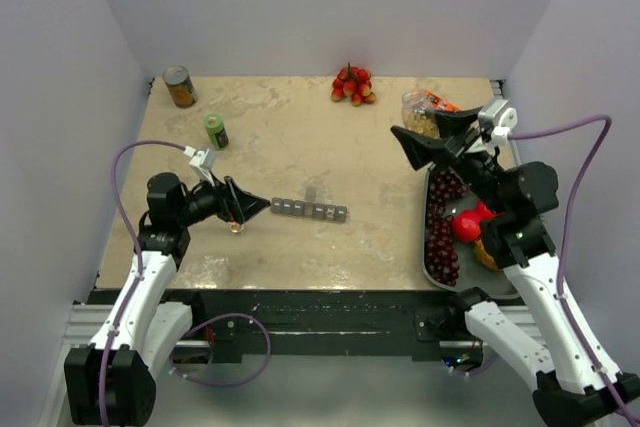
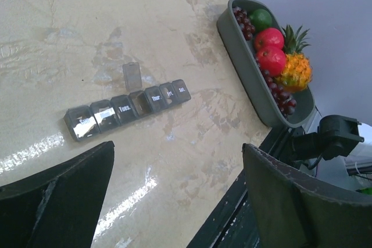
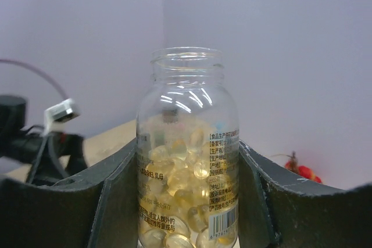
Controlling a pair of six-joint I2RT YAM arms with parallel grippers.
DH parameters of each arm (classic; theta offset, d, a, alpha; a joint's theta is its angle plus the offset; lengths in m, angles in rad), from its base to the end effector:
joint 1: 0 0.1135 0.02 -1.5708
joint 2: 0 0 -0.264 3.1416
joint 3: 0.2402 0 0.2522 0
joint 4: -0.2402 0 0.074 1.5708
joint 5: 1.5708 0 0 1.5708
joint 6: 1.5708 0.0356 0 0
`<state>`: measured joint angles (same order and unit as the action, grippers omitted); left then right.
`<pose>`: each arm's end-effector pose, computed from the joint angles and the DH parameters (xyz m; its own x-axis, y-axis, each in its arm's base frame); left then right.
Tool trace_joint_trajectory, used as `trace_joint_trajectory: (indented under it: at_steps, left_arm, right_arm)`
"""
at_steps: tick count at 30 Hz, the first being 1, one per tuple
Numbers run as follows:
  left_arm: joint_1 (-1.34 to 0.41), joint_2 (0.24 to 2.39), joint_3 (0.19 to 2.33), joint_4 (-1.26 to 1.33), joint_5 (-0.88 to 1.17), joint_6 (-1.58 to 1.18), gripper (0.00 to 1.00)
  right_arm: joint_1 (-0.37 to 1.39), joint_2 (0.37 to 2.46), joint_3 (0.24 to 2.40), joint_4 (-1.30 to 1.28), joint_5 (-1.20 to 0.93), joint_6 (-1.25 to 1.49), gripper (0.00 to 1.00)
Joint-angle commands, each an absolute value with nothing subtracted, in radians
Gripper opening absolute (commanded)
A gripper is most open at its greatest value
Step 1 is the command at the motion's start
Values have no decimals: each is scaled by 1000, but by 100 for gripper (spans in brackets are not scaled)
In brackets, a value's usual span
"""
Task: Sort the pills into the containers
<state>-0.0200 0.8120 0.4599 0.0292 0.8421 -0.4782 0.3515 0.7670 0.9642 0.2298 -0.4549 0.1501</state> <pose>0.1811 -0.0302 0.2459 -0.6133 -0.2942 -0.7330 0.4938 0.5814 -0.6466 0.1400 0.0680 0.4474 0.2821 0.2465 -0.9272 -0.7352 0.6764 -0.0438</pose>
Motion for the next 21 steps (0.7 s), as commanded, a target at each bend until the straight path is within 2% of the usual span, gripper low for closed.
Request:
trace_joint_trajectory:
  at_steps: [1,2,3,4,5,6,8,9,10,11,12,13,14,15,16,17,18,19,20,21]
  left_arm:
    - [-18,813,457,90,871,-471,96]
    - [-18,813,457,91,873,-471,96]
    - [-18,818,457,91,874,-469,96]
    - [-18,816,457,92,877,-471,96]
    - [-18,819,457,92,879,-472,96]
    - [-18,819,456,94,880,-472,96]
    - [-18,819,453,104,884,-479,96]
    - [-18,825,451,106,885,-479,96]
    - [-18,828,453,106,888,-477,96]
    - [-18,833,453,106,891,-477,96]
    - [-18,836,454,107,893,-479,96]
    - [-18,838,453,107,896,-479,96]
    - [-18,836,453,110,897,-479,96]
    - [-18,835,448,113,897,-483,96]
    - [-18,834,448,118,899,-483,96]
    - [-17,836,448,120,900,-483,96]
    - [-18,841,448,120,902,-483,96]
    - [-18,842,448,123,908,-483,97]
    - [-18,844,448,123,913,-486,98]
    - [-18,841,446,126,916,-488,99]
  right_arm:
    - [299,802,935,404,-428,299,0]
    - [343,783,881,498,-650,369,0]
    - [404,761,827,578,-608,336,0]
    - [455,721,821,475,-462,193,0]
    - [457,733,812,503,-302,111,0]
    - [410,764,808,550,-36,129,0]
    - [199,848,848,551,-238,281,0]
    - [198,847,838,578,-538,373,0]
    - [234,833,784,656,-576,389,0]
    - [382,778,767,632,-505,324,0]
    - [434,770,764,583,-362,125,0]
    - [439,787,756,639,-99,130,0]
    - [337,840,773,626,-103,150,0]
    - [287,851,788,602,-218,252,0]
    - [278,850,795,557,-528,277,0]
    - [372,815,769,561,-555,269,0]
    - [438,792,746,536,-431,107,0]
    - [466,802,712,578,-187,59,0]
    - [384,839,719,590,-187,73,0]
    - [303,923,750,554,-333,137,0]
